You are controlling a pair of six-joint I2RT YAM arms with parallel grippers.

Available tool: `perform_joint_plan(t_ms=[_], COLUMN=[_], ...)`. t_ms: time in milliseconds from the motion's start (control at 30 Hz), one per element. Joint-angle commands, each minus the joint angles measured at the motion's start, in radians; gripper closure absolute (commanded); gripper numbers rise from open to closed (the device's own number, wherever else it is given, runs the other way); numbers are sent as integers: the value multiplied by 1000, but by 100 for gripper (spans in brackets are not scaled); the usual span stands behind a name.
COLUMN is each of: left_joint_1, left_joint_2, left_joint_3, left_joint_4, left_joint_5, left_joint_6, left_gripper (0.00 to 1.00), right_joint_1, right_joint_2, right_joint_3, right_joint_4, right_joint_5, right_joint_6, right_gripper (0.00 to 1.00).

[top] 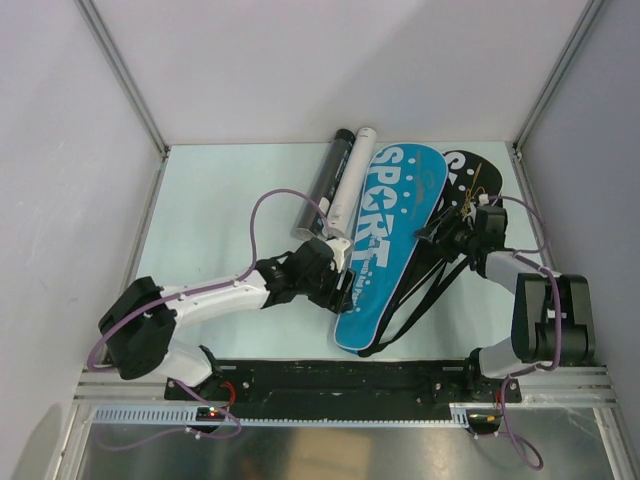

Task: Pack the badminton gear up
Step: Adjust the racket bag at the center of the board.

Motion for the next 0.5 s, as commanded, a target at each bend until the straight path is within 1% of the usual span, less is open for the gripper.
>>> perform_joint_plan(t_ms=[0, 67, 133, 267, 467], left_joint_1=[-12, -16, -26, -53, -75], left_joint_2=[-18, -15, -20, -54, -91], left_joint_3=[60, 85, 99, 105, 109], left_joint_4=[21, 17, 13, 2, -8], left_joint_5=[-65, -81, -103, -192, -237], left_joint_6=[77, 76, 73, 107, 133], left_gripper=[28, 29, 29, 29, 30], right_joint_1=[51, 81, 106, 111, 110], right_joint_2=[39, 57, 74, 84, -38], right_joint_3=[39, 39, 39, 39, 39], right_joint_4=[40, 36, 37, -3, -127], right_joint_5=[17, 40, 52, 65, 142], right_joint_6=[-7, -6, 4, 29, 4], right_gripper=[34, 34, 36, 40, 34])
